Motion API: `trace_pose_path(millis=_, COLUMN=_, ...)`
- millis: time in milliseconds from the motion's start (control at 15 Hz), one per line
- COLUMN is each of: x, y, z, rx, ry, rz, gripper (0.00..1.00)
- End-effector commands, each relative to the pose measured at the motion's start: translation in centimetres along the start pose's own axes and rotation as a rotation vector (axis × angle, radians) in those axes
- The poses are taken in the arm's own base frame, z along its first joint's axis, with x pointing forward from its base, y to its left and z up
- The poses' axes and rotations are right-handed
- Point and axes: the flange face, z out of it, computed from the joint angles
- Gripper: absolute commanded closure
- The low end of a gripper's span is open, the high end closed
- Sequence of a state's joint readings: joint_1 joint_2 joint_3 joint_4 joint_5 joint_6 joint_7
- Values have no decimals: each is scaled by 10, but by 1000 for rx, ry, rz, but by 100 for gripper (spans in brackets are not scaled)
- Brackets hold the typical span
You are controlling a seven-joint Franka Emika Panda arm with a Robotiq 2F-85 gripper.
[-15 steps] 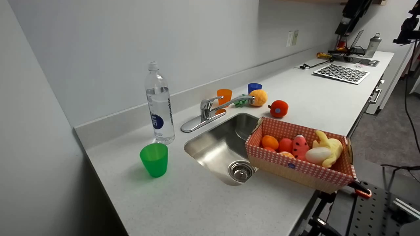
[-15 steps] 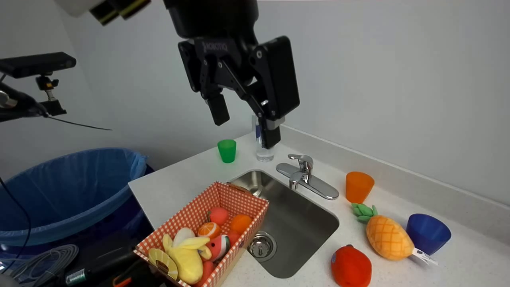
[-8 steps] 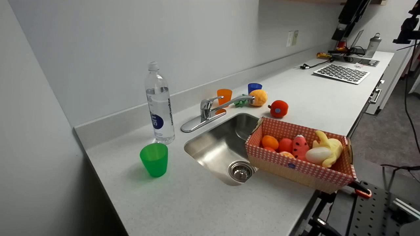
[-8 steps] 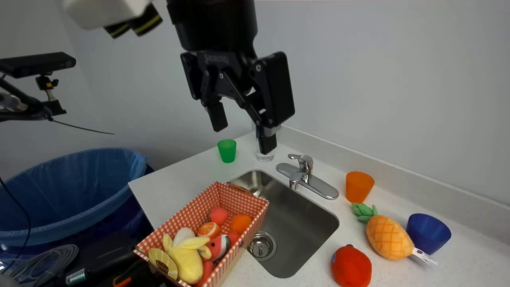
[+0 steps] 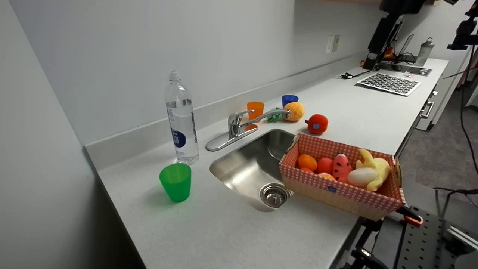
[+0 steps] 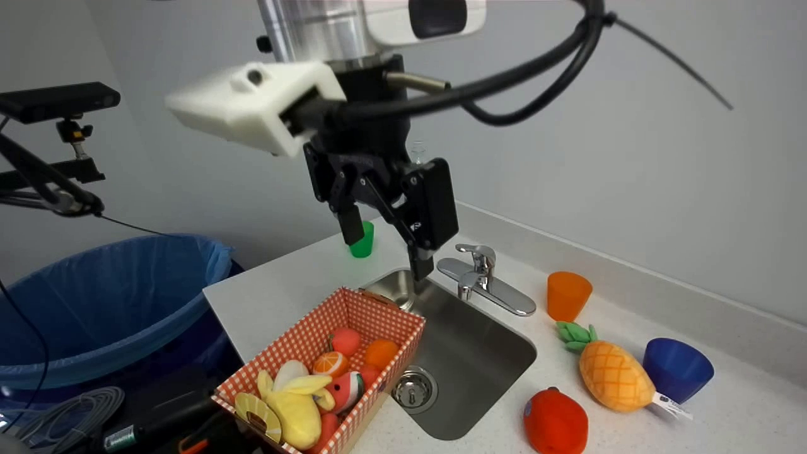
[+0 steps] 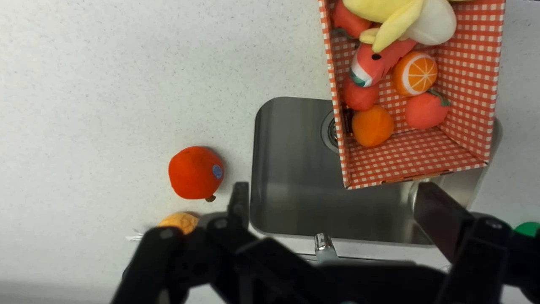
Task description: Move the box to the right
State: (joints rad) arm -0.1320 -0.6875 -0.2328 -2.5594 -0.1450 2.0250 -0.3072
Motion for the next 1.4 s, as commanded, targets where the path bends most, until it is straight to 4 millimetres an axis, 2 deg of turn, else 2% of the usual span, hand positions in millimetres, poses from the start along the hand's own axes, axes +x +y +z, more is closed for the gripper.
trace_pose_path(millis=0, x=3, y=-12, z=36, rx=28, ry=3, rz=-16, gripper=0)
trace_pose_path(millis=467, x=8, y=-32, z=94, rx=19, ry=-35, rz=-64, gripper=0)
trace_pose_path(millis=933, x=31, y=-54, z=141, rx=-9, ry=-59, rz=-108, gripper=0)
trace_pose_path(millis=1333, x=48, y=-63, z=181, rx=-28, ry=-94, rz=-128, gripper=0)
